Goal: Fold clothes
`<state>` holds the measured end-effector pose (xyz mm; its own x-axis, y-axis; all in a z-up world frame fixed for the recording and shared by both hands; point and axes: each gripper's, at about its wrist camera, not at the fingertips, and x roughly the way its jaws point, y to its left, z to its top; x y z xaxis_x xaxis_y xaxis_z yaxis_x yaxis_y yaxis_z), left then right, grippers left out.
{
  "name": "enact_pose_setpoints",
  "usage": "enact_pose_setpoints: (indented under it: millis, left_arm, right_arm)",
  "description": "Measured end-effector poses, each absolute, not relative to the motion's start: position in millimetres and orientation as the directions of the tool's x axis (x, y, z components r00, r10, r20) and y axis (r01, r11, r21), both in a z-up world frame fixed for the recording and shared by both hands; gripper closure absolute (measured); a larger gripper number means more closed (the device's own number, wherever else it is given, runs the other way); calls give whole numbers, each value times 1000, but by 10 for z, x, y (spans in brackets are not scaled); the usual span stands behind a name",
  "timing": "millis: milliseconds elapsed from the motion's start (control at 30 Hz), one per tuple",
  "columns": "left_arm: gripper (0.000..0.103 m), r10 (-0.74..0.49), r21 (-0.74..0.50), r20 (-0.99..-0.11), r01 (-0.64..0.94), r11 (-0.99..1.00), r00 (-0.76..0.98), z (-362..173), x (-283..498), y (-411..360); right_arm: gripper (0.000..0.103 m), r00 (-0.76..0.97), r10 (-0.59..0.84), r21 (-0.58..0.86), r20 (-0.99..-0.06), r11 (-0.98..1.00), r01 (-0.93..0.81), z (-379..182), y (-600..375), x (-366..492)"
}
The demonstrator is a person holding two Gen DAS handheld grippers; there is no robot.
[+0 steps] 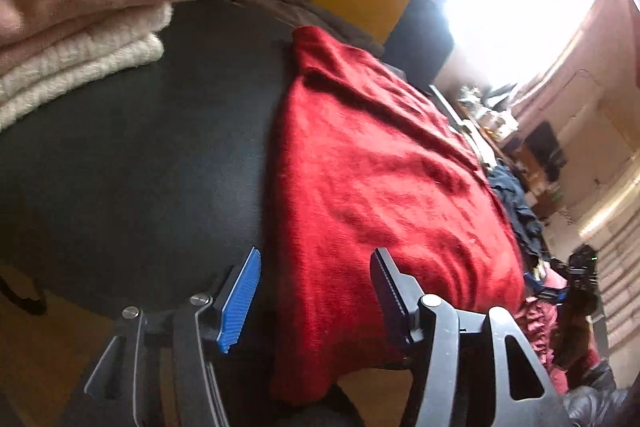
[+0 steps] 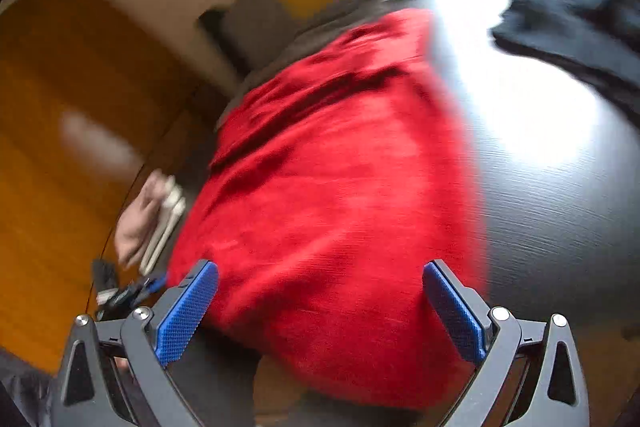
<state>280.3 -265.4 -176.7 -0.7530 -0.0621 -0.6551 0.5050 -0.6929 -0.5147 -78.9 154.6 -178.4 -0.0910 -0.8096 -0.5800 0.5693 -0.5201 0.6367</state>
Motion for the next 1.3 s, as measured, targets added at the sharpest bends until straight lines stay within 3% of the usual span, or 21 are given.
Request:
enact_pose_setpoints:
  millis: [100, 200, 400, 533, 867, 967, 1000, 1033, 1067, 1100, 1133, 1300]
  left_arm:
    - [42, -32, -522, -638, 462, -717, -770, -1777, 2705, -2570]
    - [41, 25, -504, -650, 407, -762, -759, -1770, 2578, -2449]
    - [42, 100, -549, -664, 391, -739, -741, -1766, 2504, -2448]
    - [47, 144, -622, -641, 400, -673, -754, -1817, 2564, -2563]
    - [49, 161, -611, -675, 424, -668, -720, -1820, 2495, -2572]
    - [67, 142, -593, -699, 457, -663, -701, -1829, 2475, -2589]
    - [69, 141, -599, -699, 465, -652, -702, -1838, 2483, -2603]
    - [69, 140, -604, -698, 473, -641, -702, -1846, 2491, -2617]
    - [69, 139, -610, -698, 481, -630, -703, -1854, 2499, -2631]
    - [69, 149, -636, -683, 483, -602, -715, -1879, 2521, -2667]
    - [69, 157, -658, -670, 483, -578, -725, -1901, 2542, -2695]
    - [69, 142, -658, -667, 488, -574, -732, -1906, 2553, -2686]
  right_arm:
    - [0, -89, -844, 713, -529, -499, 493, -1927, 1764, -833]
    - [0, 39, -901, 807, -432, -367, 463, -2020, 1685, -779]
    - [0, 161, -914, 837, -373, -256, 483, -2074, 1270, -626]
    - [0, 138, -905, 808, -402, -280, 518, -2024, 1151, -556]
    - [1, 157, -809, 666, -566, -336, 666, -1934, 889, -386]
    - [12, 153, -785, 646, -600, -362, 672, -1954, 931, -407]
    - [22, 142, -778, 636, -612, -378, 673, -1955, 946, -416]
    - [39, 120, -765, 615, -633, -403, 678, -1962, 991, -428]
    - [49, 98, -751, 594, -653, -427, 682, -1969, 1035, -441]
    - [73, 83, -743, 582, -664, -445, 680, -1983, 1074, -456]
    - [85, 82, -746, 590, -661, -450, 670, -2011, 1102, -479]
    - [85, 76, -747, 607, -660, -471, 640, -2100, 1179, -555]
